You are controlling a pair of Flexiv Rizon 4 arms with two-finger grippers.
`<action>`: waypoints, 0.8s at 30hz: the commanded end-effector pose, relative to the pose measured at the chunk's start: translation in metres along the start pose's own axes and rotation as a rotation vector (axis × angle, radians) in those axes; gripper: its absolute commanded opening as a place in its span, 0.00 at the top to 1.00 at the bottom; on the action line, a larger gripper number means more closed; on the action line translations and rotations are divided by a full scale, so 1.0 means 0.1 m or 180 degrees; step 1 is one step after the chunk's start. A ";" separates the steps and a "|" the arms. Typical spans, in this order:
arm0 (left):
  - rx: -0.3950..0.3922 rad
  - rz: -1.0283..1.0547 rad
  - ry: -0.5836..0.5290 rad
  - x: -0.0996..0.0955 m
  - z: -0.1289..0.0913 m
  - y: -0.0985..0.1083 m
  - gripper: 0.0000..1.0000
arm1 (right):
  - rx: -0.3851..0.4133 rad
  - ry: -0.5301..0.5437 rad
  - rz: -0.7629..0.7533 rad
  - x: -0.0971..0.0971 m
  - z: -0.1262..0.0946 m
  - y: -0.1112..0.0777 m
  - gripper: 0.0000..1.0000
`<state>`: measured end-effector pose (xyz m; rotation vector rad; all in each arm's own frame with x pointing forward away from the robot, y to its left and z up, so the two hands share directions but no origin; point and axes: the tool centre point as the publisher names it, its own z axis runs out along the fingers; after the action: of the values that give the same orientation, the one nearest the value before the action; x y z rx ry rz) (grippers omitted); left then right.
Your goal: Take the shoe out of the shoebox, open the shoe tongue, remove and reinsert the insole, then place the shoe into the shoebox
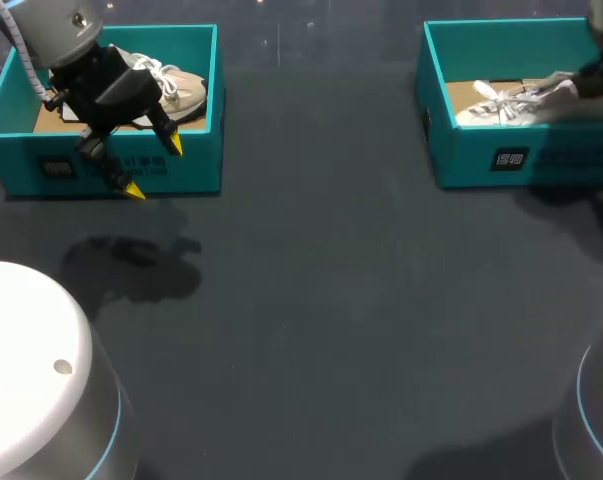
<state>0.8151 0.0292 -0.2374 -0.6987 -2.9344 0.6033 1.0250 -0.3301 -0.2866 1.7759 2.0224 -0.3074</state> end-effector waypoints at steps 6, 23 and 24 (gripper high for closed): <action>-0.0005 0.0002 0.0004 0.00 0.00 0.00 0.00 | 0.0061 0.0026 -0.0018 0.09 0.12 0.02 1.00; -0.0005 0.0002 0.0004 0.00 0.00 0.00 0.00 | 0.0134 0.0175 0.0075 0.13 0.30 0.00 1.00; -0.0005 0.0002 0.0004 0.00 0.00 0.00 0.00 | 0.0158 0.0149 0.0086 0.11 0.31 0.00 1.00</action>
<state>0.8151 0.0292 -0.2374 -0.6987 -2.9344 0.6033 1.0274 -0.3328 -0.3200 1.8497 2.0443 -0.2984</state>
